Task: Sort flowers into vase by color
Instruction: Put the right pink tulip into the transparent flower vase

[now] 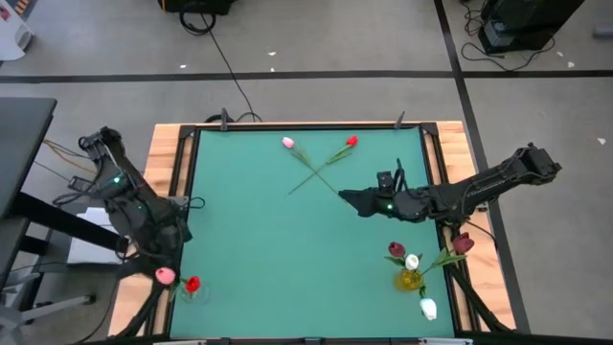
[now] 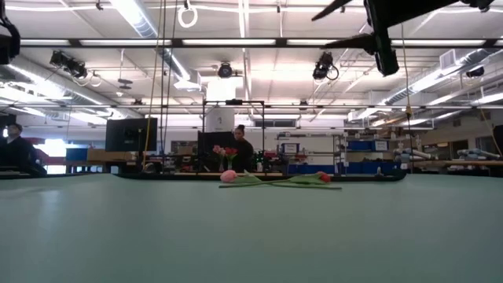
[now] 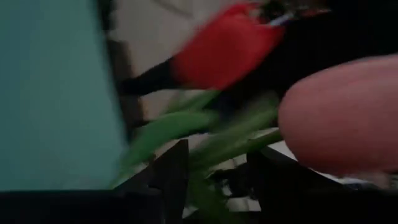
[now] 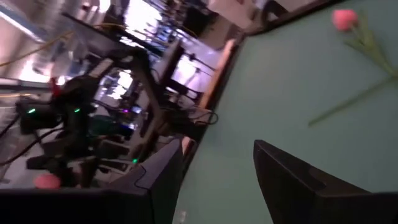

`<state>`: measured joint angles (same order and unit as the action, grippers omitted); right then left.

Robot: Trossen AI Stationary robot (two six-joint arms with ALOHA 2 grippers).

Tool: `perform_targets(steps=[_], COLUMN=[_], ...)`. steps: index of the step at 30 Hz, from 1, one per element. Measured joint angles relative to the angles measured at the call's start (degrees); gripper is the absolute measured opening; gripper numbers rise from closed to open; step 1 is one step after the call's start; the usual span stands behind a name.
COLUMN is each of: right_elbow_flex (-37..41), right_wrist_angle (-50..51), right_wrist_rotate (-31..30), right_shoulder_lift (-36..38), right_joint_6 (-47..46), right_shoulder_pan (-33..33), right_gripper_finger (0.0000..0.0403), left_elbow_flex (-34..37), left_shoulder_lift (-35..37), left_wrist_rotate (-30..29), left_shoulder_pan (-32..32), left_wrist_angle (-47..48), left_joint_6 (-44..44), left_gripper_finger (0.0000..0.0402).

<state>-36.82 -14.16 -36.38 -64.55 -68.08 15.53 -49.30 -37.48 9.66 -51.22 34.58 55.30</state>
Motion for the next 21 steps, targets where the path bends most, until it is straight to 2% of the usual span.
perform_targets(steps=[2, 4, 10, 16, 21], right_elbow_flex=[0.0, 0.0, 0.0, 0.0, 0.0], right_wrist_angle=[-0.4, -0.1, 1.1, 1.4, 1.4], right_wrist_rotate=[0.0, 0.1, 0.3, 0.5, 0.8], right_shoulder_lift=[0.0, 0.0, 0.0, 0.0, 0.0], right_joint_6=[1.0, 0.9, 0.8, 1.9, 2.3], right_shoulder_pan=[0.0, -0.2, -0.2, -0.2, -0.1], right_gripper_finger=[0.0205, 0.0205, 0.0205, 0.0205, 0.0204], left_elbow_flex=[-0.6, -2.2, -5.9, -6.2, -6.2], left_shoulder_lift=[0.1, 0.2, 0.0, -0.6, -0.7], left_wrist_rotate=[-0.2, 1.1, 3.0, -3.9, -6.9], left_shoulder_pan=[0.3, 0.3, -0.2, -0.1, -0.2], left_wrist_angle=[3.5, 0.1, -0.1, 3.7, 0.6], left_joint_6=[5.5, 9.4, 7.7, 4.7, 0.3], left_gripper_finger=[0.0160, 0.0157, 0.0155, 0.0156, 0.0177])
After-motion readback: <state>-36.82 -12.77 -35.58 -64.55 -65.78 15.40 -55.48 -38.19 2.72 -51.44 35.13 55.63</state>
